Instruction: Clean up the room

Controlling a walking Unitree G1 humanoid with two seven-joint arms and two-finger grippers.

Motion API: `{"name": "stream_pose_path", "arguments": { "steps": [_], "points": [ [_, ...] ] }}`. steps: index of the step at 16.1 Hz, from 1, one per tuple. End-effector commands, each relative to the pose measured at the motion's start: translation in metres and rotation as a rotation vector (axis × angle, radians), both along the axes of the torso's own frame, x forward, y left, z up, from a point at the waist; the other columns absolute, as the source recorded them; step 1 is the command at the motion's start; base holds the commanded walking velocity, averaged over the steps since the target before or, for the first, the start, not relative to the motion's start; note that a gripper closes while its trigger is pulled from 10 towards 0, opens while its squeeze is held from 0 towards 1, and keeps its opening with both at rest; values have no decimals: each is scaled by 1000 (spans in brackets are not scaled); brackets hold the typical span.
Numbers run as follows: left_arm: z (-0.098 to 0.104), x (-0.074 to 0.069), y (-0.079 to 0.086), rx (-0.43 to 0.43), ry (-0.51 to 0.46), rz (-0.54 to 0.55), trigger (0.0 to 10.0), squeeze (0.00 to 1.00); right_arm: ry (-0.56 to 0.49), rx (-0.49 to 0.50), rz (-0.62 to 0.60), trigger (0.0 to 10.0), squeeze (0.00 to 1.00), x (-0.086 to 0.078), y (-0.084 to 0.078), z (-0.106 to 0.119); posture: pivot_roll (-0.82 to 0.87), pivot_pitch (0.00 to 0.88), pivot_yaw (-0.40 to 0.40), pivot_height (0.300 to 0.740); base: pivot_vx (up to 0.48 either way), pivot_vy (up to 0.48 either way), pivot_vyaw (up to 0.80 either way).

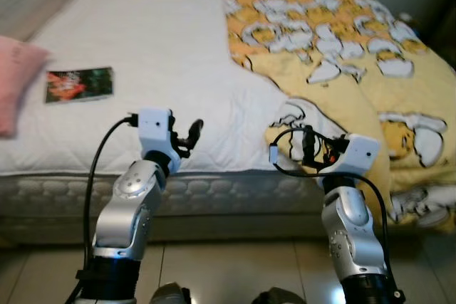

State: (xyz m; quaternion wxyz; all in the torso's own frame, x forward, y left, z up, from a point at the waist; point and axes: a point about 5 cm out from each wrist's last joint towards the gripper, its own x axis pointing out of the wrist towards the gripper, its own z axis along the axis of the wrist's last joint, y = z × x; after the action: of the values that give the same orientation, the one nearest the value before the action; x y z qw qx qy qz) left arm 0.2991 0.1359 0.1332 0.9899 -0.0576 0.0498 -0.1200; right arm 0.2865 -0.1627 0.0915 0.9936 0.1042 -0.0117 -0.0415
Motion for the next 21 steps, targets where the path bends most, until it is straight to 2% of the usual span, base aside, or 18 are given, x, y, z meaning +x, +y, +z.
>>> {"name": "stream_pose_path", "arguments": {
  "steps": [1,2,4,8,14,21],
  "points": [
    [0,2,-4,-4,-4,-13,10000,0,-1,-13,11,10000,0,0,1,3,10,38,6,724,398,-266,0],
    [-4,2,-4,35,17,-18,10000,0,9,-16,19,10000,0,-2,2,1,10,38,6,724,461,0,0],
    [-7,2,-3,60,18,-10,10000,0,21,-20,25,10000,0,-3,3,-1,10,42,5,724,0,0,0],
    [-7,2,-6,64,4,-23,10000,0,32,-32,44,10000,0,-2,5,-1,12,45,4,724,0,0,0],
    [-1,1,-12,70,-43,-84,10000,0,77,-63,109,10000,0,10,12,-5,22,57,9,724,460,0,0],
    [-1,1,-12,70,-43,-84,10000,0,77,-63,109,10000,0,10,12,-5,22,57,9,724,461,0,0]
  ]
}}
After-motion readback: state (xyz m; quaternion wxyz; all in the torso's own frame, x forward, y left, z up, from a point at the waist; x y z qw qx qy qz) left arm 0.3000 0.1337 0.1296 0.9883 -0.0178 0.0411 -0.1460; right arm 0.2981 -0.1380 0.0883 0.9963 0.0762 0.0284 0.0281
